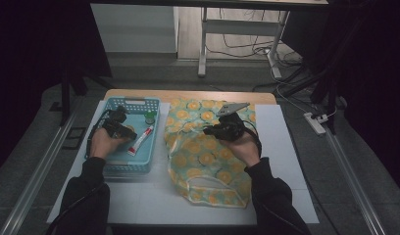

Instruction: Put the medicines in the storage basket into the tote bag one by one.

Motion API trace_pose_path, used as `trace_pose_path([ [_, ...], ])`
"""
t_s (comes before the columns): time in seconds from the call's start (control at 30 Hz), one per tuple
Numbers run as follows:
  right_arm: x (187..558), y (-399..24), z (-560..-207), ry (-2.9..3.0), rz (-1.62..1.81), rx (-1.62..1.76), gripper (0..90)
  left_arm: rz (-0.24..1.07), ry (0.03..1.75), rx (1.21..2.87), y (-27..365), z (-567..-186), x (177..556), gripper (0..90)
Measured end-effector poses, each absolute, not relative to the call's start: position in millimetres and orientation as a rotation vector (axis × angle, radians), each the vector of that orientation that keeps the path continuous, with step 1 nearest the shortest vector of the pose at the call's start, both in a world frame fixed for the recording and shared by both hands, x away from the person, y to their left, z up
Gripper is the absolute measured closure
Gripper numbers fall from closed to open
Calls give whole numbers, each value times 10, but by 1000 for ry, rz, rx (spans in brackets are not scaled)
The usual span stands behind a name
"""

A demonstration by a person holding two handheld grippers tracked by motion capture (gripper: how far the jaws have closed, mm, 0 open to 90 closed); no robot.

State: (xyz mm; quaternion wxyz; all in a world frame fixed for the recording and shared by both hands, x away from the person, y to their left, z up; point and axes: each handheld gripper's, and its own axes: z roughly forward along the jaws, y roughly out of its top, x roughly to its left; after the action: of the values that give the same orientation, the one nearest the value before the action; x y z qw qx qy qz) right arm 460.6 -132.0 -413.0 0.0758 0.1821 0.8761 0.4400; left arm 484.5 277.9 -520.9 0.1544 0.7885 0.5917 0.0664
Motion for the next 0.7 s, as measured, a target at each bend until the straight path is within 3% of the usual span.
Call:
trace_pose_path([
  [0.7, 4617, -1326, -4137, 2622, 1327, 557, 898, 204, 1596, 2231, 2737, -4910, 4738, 202],
])
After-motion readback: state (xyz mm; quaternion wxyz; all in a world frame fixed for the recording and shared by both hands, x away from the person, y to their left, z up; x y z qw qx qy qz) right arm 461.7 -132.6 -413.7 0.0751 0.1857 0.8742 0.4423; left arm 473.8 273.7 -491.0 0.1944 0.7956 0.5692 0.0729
